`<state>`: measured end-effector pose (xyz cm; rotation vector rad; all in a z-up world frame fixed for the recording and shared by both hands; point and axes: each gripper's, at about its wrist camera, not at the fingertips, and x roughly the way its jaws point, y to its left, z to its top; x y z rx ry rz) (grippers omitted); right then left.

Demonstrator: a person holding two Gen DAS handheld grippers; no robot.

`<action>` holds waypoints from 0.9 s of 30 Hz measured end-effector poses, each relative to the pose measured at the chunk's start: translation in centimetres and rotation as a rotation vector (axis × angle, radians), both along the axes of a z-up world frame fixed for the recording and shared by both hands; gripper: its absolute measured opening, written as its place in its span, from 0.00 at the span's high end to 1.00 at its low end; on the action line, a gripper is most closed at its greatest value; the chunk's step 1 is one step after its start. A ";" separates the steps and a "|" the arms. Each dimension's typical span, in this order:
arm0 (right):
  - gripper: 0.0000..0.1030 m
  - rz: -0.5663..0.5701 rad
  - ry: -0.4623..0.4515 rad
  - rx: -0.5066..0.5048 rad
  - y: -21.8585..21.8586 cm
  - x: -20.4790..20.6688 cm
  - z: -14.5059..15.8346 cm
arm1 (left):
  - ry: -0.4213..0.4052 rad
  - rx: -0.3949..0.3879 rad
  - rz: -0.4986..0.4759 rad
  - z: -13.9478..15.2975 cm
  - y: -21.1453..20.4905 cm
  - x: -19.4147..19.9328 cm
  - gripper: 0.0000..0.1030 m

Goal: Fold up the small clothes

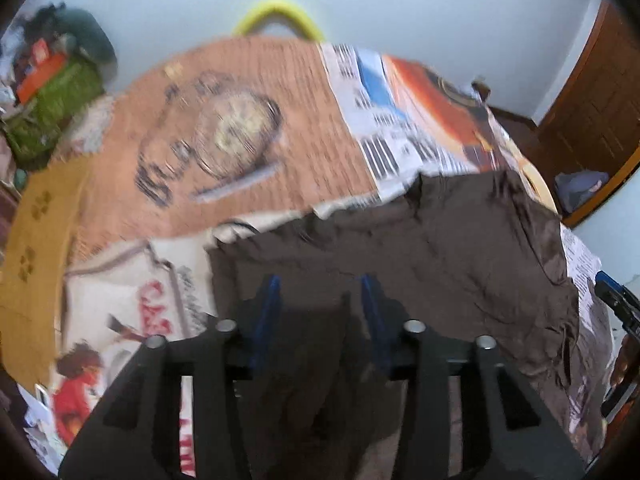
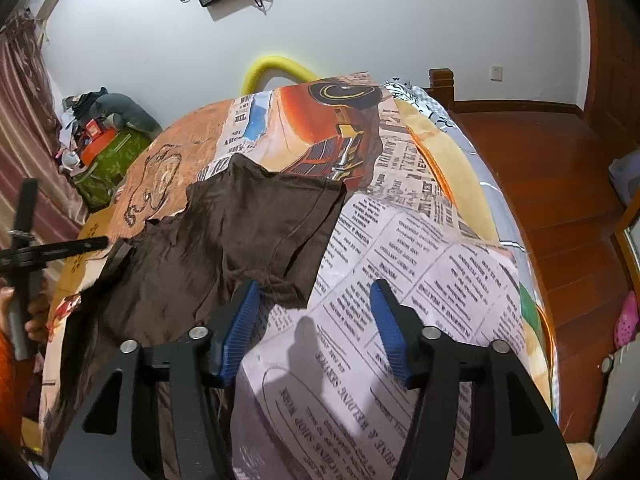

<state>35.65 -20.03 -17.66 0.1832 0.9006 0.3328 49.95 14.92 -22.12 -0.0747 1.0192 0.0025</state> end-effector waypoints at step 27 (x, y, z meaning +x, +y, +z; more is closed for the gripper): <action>0.80 0.008 0.070 -0.137 3.0 9.6 -3.0 | 0.068 0.075 0.094 -6.3 5.0 -2.8 0.45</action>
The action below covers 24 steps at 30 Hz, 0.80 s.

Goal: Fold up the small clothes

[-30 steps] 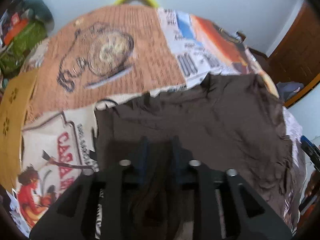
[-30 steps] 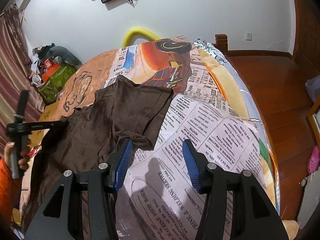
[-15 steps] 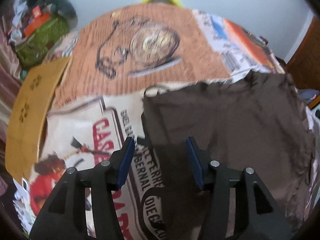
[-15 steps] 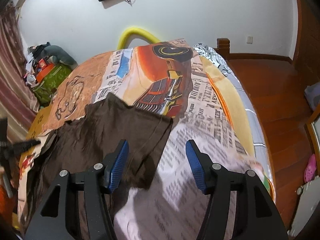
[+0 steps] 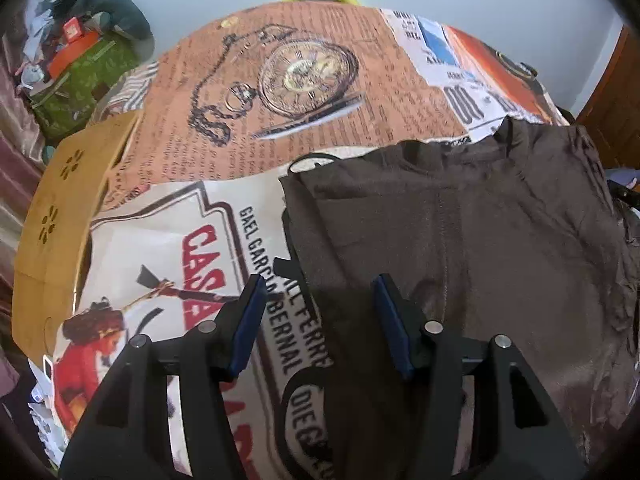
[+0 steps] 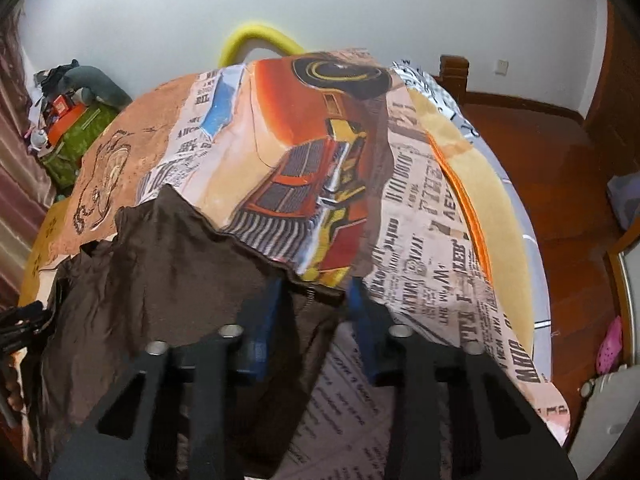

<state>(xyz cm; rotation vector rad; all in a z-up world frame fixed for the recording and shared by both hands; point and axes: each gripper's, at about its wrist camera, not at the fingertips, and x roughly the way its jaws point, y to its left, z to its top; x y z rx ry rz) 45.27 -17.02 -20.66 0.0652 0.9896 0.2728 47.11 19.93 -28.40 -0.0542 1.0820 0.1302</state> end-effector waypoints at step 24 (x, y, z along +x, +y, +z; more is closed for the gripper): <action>0.94 0.194 -0.027 0.169 12.1 -2.4 3.9 | -0.107 0.088 -0.005 3.5 1.7 -6.5 0.39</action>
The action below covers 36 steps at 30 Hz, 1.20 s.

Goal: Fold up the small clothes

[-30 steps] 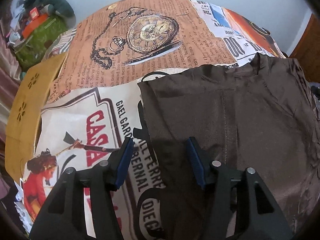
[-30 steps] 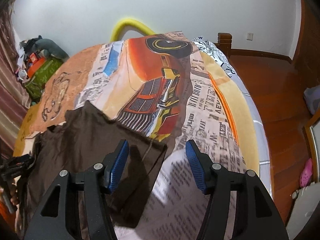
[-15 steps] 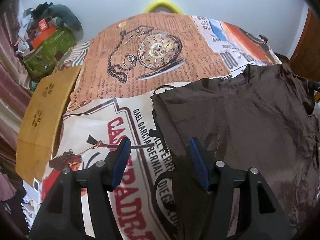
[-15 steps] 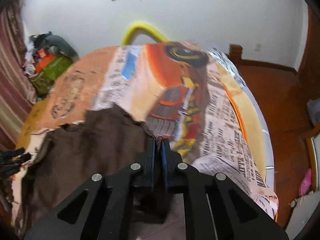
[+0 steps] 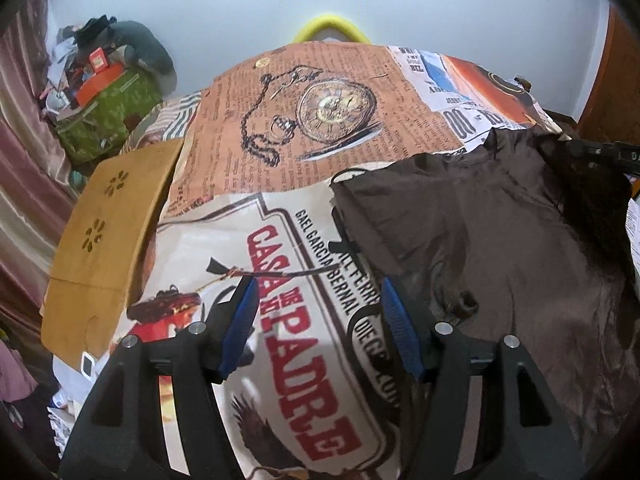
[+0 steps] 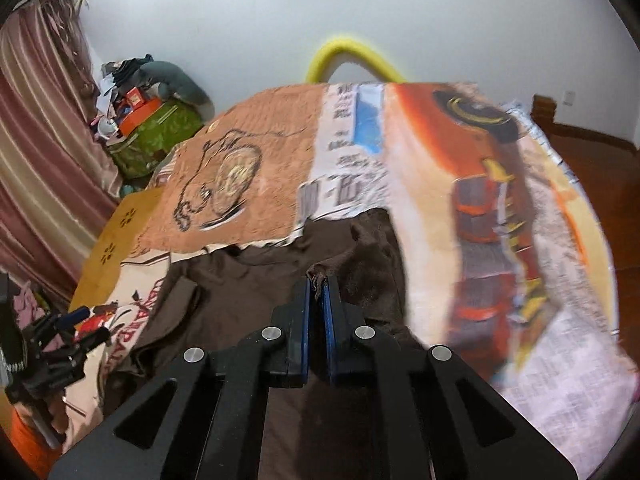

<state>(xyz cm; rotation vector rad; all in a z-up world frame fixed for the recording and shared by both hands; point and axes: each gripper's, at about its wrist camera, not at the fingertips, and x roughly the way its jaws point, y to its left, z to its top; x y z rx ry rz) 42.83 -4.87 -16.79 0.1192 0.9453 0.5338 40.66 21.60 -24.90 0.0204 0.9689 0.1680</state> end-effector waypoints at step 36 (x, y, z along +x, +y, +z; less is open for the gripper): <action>0.59 0.097 -0.121 -0.283 -3.1 -7.8 -1.7 | 0.059 -0.066 0.002 -1.5 -3.2 0.5 0.35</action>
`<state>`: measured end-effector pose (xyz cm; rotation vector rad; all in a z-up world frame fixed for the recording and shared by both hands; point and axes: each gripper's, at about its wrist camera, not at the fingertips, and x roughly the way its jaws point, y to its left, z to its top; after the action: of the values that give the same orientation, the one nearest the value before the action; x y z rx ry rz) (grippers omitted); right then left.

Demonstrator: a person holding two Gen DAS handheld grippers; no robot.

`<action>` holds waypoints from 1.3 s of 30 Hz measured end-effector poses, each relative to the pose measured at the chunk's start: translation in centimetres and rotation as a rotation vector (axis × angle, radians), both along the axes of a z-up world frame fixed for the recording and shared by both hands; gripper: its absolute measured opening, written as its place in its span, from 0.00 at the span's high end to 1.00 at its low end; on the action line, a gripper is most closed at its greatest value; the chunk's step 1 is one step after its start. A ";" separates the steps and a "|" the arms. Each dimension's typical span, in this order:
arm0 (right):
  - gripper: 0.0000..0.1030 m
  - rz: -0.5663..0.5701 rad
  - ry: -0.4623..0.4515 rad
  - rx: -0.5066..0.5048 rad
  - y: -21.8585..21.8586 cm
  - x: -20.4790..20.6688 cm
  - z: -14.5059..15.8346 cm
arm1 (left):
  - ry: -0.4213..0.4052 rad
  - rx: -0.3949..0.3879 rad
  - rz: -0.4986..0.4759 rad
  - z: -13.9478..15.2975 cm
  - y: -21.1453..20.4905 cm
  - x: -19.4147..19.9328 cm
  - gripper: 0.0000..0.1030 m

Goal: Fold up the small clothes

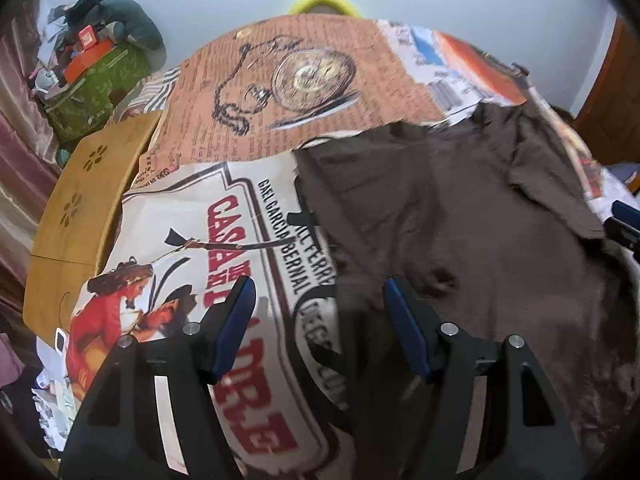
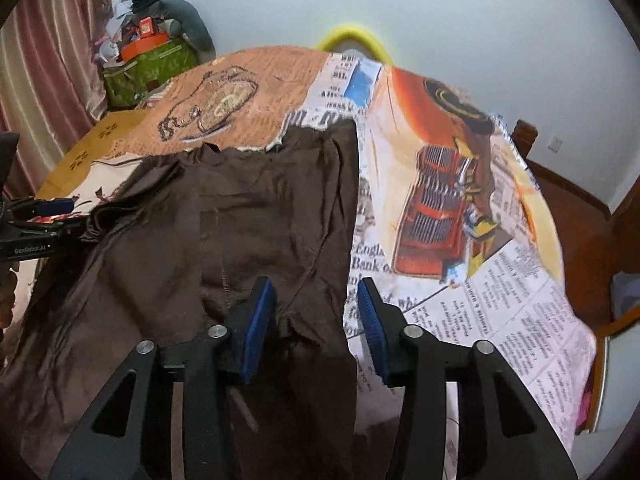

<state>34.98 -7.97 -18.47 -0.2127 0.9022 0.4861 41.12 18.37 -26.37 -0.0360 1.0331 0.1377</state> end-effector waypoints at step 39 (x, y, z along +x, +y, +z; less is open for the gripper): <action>0.38 -0.066 -0.026 0.096 -7.9 -18.9 4.1 | -0.103 -0.068 0.022 7.4 -3.7 -23.7 0.05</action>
<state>16.11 -15.90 -14.42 -0.1009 0.8553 0.4632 17.42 14.62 -18.97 -0.1153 0.9340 0.1190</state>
